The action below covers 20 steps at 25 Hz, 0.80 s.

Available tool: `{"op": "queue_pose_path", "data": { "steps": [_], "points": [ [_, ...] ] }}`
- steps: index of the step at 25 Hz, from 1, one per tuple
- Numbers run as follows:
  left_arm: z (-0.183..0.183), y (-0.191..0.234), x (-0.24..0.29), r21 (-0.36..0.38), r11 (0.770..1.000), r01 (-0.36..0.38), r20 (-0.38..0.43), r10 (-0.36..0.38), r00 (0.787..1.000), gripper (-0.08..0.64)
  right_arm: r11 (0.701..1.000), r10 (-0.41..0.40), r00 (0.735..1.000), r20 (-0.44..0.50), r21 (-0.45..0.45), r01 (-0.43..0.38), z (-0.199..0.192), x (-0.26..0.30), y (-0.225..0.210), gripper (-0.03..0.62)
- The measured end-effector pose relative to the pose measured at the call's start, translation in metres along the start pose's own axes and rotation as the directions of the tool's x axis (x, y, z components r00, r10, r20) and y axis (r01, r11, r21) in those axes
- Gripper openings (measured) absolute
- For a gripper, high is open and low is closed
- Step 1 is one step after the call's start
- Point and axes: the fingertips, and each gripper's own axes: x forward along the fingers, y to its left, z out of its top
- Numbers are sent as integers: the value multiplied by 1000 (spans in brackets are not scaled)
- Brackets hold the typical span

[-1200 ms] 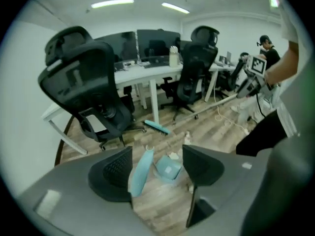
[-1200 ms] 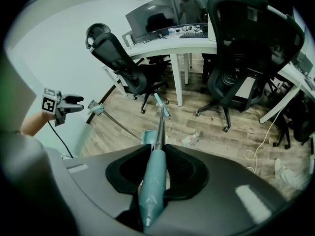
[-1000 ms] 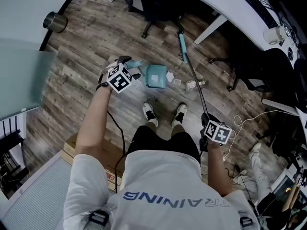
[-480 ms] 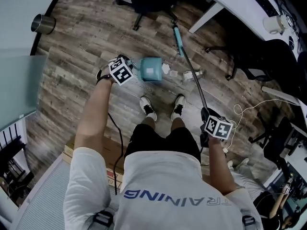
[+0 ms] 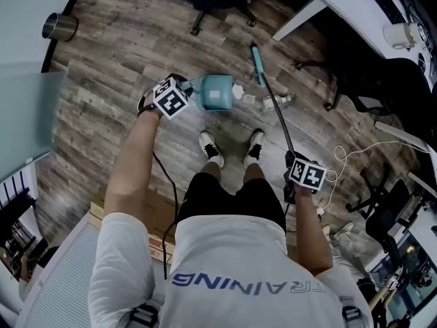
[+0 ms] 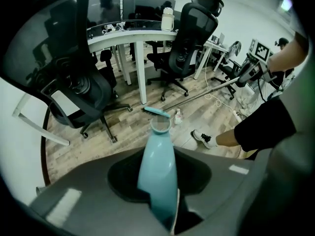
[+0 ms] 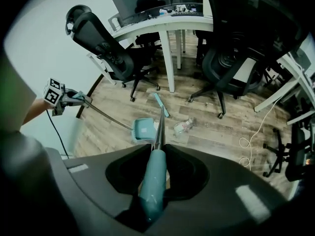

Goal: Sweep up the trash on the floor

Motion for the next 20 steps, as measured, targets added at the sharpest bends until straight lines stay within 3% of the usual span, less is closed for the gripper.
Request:
{"op": "queue_pose_path", "data": {
  "steps": [6,10,14,20],
  "points": [
    [2,0,1,9,1000,-6,0,6,1000,98,995,-85,995,-43,52,87,-9,10,-52,106],
    [0,0,1,6,1000,-3,1,3,1000,98,990,-117,991,-73,67,122,-12,30,-63,106],
    [1,0,1,7,1000,-1,3,1,1000,98,989,-139,985,-98,28,142,-23,52,-49,106],
    [2,-2,2,7,1000,-3,-2,3,1000,98,998,-55,988,-147,-38,50,-41,69,9,107]
  ]
}}
